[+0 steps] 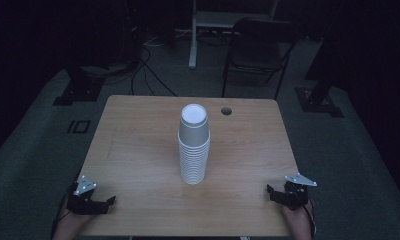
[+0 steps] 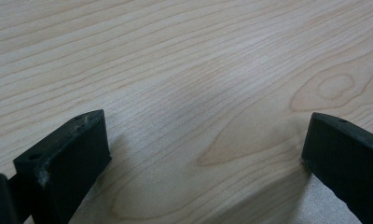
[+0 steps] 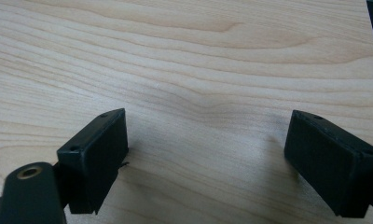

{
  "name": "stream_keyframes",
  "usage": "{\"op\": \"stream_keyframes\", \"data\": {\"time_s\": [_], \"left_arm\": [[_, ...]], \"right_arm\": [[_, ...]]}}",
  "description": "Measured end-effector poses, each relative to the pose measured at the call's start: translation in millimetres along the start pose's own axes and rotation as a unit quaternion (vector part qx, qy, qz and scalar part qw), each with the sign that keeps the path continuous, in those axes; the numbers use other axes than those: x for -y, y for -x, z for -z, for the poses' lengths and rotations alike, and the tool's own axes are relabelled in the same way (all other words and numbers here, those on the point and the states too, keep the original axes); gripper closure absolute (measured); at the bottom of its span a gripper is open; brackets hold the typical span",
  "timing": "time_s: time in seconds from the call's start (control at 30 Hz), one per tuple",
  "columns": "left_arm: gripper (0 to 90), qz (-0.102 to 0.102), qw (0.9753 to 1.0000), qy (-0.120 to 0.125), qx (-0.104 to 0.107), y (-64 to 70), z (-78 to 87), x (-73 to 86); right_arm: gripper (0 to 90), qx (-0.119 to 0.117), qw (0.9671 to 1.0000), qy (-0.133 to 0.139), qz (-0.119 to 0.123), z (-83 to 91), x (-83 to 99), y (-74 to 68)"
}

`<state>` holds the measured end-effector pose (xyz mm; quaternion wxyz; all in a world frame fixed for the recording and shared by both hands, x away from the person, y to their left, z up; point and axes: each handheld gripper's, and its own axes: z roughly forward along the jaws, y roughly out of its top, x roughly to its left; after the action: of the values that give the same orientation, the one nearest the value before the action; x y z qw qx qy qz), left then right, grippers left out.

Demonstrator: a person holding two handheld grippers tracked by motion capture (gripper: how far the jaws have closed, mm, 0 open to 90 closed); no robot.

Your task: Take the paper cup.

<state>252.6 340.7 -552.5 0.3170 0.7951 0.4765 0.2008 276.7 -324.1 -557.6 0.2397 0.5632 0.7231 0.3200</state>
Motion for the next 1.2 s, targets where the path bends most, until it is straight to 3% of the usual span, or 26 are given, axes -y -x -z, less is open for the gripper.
{"op": "stream_keyframes", "data": {"time_s": [0.63, 0.97, 1.2], "left_arm": [[0.9, -0.007, 0.9999, -0.009, 0.009, -0.3, -0.7, -3.5], [1.7, -0.006, 0.9993, -0.01, 0.036, 1.2, -1.4, -10.3], [1.7, -0.008, 0.9989, 0.004, 0.046, 5.4, -0.9, -20.3]], "right_arm": [[12.7, -0.001, 1.0, 0.0, 0.0, -0.1, -0.1, 0.1], [12.7, -0.001, 1.0, 0.0, 0.0, -0.1, -0.1, 0.1], [12.7, -0.001, 1.0, 0.0, 0.0, 0.0, -0.1, 0.1]]}}
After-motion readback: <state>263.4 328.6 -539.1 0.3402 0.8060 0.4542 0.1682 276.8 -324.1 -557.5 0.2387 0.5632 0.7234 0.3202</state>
